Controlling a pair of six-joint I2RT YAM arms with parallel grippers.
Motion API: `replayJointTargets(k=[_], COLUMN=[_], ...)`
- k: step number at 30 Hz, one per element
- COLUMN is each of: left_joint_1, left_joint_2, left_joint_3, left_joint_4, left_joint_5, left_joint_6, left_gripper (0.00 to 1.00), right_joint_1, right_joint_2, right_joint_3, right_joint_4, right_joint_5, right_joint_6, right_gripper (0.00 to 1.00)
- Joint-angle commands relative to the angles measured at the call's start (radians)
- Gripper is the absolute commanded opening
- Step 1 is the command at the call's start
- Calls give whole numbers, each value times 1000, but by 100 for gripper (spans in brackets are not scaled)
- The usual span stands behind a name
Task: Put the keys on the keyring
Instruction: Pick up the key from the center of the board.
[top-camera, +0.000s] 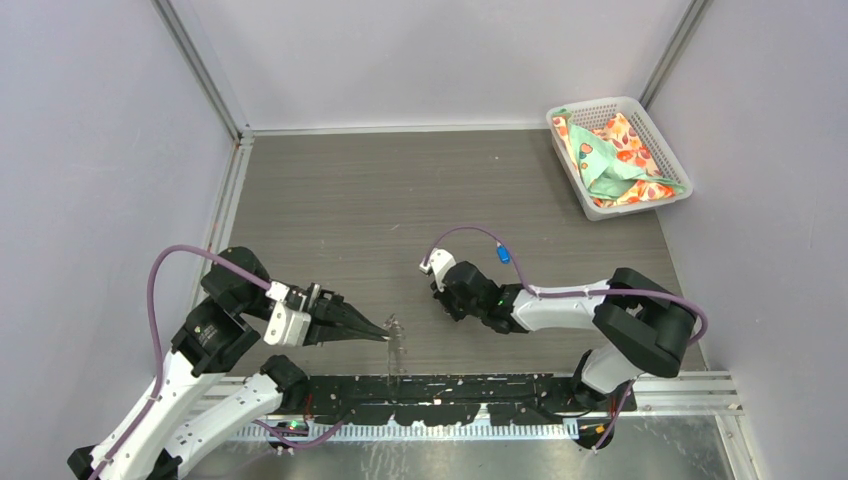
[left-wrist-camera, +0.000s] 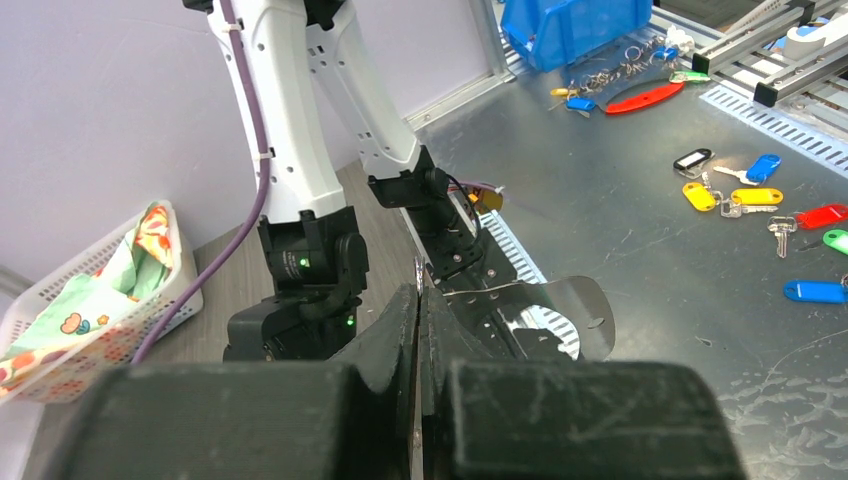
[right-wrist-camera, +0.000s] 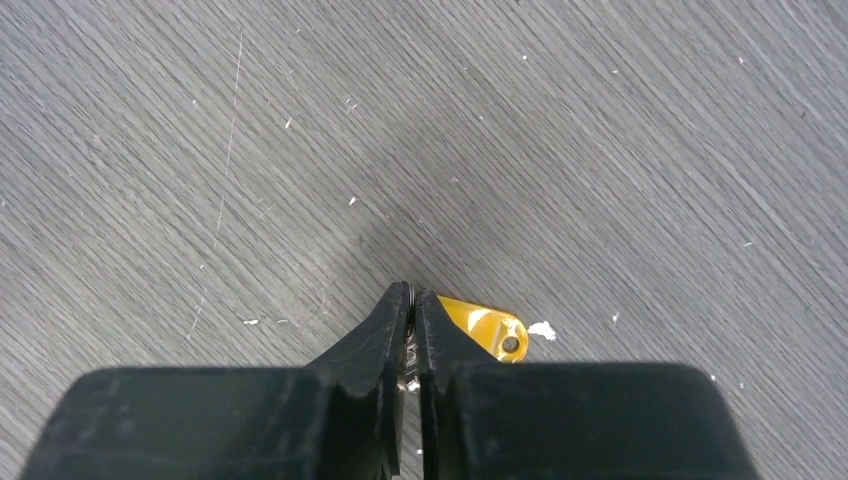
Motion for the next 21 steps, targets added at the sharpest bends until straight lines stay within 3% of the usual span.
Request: replayJointTargets(k=[1,4,12,21], left_joint_1=[-1,-2,-1,-1], left_joint_2=[-2,-5,-6,19], left_joint_3=[42,42,36,-22], left_joint_4=[10,10,17,101], left_joint_5=[-7,-9,-16,7], left_joint_6=[-2,-11,-23,-116], left_gripper=[0,0,0,0], right_joint_1=[5,5,5,5], right_joint_2=[-57,-117,-298,-752], right_joint_3=[-6,-37,-99,61], right_joint_4=[25,45,46,-329], right_joint_5=[21,13,-93,-516], right_joint_6=[4,-6,-42,-127], right_gripper=[7,2,1,1])
